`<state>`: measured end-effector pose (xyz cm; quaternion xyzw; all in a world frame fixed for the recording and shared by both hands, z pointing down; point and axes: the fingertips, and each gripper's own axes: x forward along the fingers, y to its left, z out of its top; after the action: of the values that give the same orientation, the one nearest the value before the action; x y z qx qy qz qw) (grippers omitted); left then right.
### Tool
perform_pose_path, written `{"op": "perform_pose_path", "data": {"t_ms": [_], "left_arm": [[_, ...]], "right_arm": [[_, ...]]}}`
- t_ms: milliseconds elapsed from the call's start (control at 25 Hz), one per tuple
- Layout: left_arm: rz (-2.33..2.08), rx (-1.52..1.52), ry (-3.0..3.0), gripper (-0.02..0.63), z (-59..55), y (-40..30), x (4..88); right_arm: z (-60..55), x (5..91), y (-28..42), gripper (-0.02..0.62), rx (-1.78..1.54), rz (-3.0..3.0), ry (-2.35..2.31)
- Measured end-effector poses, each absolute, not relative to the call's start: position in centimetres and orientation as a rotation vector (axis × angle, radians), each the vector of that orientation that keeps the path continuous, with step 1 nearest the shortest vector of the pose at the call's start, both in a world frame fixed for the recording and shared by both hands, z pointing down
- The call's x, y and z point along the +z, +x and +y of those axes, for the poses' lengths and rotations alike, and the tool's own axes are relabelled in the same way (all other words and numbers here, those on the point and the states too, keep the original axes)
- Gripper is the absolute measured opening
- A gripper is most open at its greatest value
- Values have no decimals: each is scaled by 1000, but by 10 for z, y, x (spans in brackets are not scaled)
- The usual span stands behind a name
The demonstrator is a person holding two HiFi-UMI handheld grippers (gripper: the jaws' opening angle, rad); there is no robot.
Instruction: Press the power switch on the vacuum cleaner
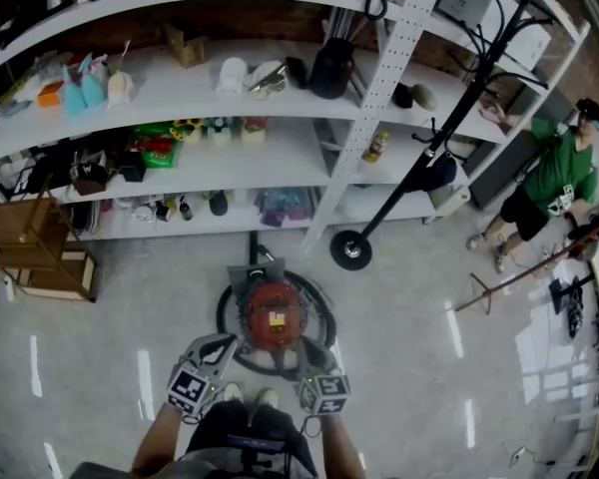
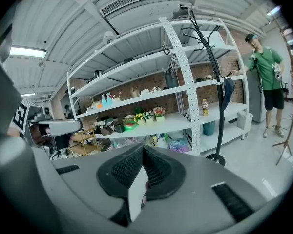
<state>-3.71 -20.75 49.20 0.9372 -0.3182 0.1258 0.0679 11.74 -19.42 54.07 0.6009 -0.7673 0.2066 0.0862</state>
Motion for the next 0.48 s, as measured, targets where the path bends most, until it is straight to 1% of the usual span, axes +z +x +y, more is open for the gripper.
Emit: {"op": "perform_pose_path", "data": {"t_ms": [480], "left_arm": [[-997,328,2870,8,-198,-46,443]], "right_arm": [[-169,482,115,12,585,-2293,1848]]}}
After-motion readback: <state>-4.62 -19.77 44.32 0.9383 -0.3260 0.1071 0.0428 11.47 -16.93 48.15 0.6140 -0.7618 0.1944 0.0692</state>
